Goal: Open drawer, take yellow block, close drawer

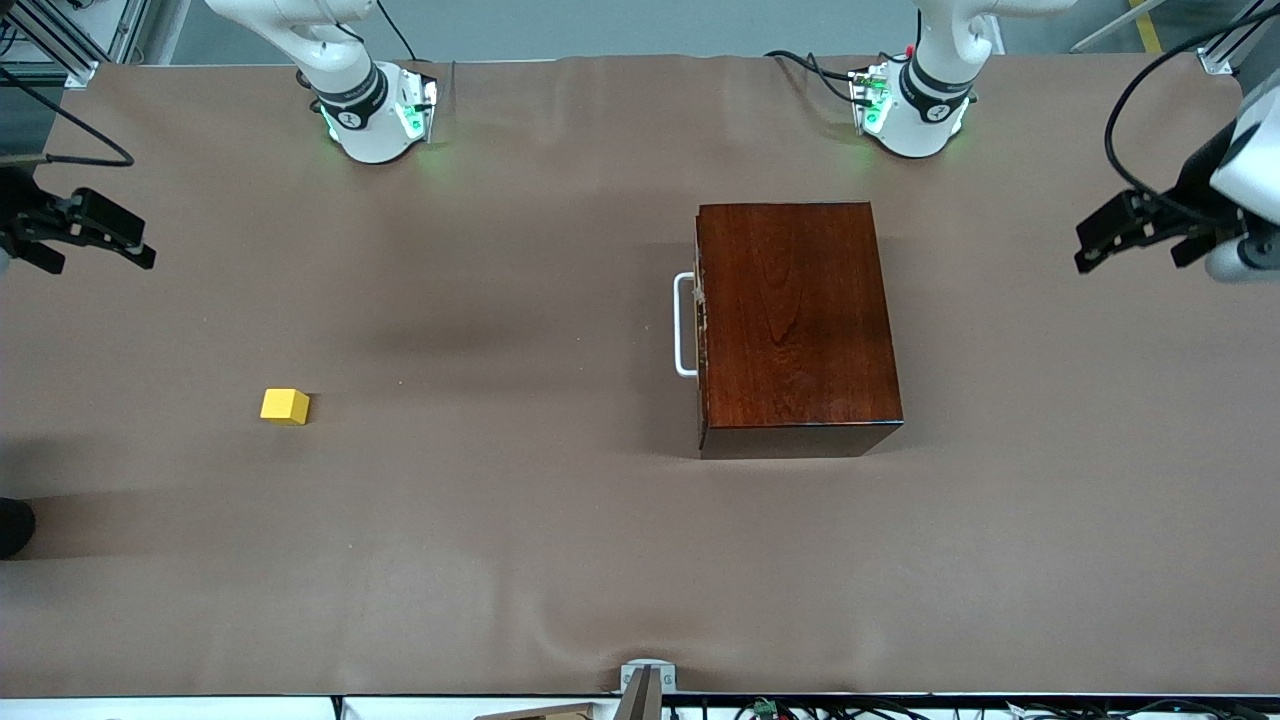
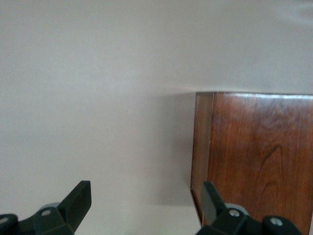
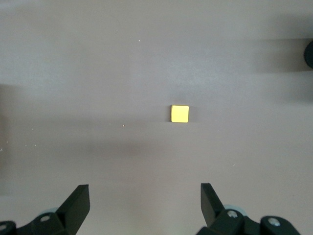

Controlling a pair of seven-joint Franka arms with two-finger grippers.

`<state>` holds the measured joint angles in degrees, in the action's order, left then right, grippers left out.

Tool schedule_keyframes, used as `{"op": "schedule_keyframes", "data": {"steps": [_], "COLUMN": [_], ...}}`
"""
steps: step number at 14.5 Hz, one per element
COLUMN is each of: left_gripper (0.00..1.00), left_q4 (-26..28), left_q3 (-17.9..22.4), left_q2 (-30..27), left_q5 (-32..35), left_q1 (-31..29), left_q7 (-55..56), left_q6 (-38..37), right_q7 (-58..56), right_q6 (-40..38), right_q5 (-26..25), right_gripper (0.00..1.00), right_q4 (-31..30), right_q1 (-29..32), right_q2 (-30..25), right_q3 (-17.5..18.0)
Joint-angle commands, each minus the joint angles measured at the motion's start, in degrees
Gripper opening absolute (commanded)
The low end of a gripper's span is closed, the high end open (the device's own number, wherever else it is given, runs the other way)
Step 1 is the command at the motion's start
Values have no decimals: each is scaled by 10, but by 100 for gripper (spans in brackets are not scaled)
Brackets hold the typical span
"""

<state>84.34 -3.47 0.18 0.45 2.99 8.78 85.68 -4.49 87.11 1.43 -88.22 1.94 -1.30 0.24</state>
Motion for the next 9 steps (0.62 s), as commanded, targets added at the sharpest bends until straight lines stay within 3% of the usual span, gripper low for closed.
{"op": "schedule_keyframes", "data": {"steps": [1, 5, 9], "left_gripper": [100, 100, 100], "left_q4": [78, 99, 71], "left_q3": [-22, -22, -17], "left_q2": [-59, -83, -72], "left_q5": [-11, -5, 0], "left_q1": [-18, -17, -19], "left_q7": [-11, -10, -6], "left_q6": [20, 24, 20], "right_q7": [-32, -39, -39], "right_q6": [2, 2, 1], "right_q5": [-6, -6, -7], "right_gripper": [100, 100, 100], "right_q4": [-12, -12, -11], "right_q1": [4, 3, 2], "right_q2": [-12, -12, -12], "right_q3": [-2, -1, 0]}}
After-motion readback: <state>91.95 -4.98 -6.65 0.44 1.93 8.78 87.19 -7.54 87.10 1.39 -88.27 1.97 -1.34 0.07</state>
